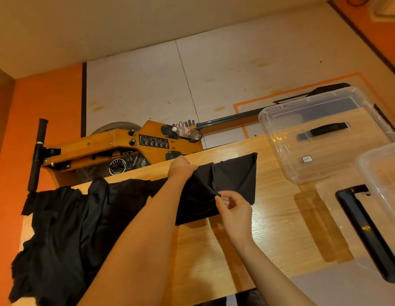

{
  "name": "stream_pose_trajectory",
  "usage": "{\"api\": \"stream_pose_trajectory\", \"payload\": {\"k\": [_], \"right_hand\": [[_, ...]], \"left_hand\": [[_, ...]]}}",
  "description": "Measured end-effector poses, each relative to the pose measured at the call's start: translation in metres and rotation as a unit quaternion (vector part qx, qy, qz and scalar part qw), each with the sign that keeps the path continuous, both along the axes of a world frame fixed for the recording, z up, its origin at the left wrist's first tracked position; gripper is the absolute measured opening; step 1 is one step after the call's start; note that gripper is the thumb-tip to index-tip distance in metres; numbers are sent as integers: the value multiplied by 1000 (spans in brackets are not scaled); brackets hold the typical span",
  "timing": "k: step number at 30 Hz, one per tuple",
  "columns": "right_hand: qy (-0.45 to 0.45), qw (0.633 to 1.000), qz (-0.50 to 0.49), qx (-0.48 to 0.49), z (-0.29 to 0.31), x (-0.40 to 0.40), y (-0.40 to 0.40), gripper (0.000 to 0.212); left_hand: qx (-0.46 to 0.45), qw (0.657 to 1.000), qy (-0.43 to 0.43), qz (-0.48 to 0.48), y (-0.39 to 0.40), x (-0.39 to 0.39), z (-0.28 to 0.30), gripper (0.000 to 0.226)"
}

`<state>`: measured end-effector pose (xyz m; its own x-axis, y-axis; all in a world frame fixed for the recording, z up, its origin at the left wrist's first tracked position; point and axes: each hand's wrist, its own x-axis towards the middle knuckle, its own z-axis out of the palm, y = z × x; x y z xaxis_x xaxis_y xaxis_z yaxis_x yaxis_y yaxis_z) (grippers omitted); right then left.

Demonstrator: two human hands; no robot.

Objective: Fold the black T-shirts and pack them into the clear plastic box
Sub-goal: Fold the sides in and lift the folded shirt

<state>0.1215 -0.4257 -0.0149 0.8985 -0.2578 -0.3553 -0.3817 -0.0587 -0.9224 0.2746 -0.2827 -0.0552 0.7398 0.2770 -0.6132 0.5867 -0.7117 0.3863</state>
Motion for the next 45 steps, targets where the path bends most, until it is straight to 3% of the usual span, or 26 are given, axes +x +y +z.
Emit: {"api": "stream_pose_trajectory", "payload": {"k": [6,13,19,24,31,39,45], "right_hand": [[-12,1000,-12,2,4,-7,-2,20],[-19,999,-26,-4,6,-3,-7,13],[-19,996,-81,5,7,1,-19,10],[-25,993,-112,19,3,2,-27,10],[-22,993,-119,1,-5,0,-32,11],[-14,991,-134,-17,-14,3,-43,8],[-15,986,-158,-44,-17,12,-56,10]], "left_hand": [[25,998,30,-41,-4,6,1,38],[-32,997,-6,-64,-2,8,-2,6],[-65,994,-55,-74,6,7,0,21],[-105,988,-86,-75,17,4,2,19],[-131,979,-60,-141,24,0,15,24],[-136,981,-48,-128,28,-1,23,34],[-156,977,-59,-135,34,-4,28,22]]}}
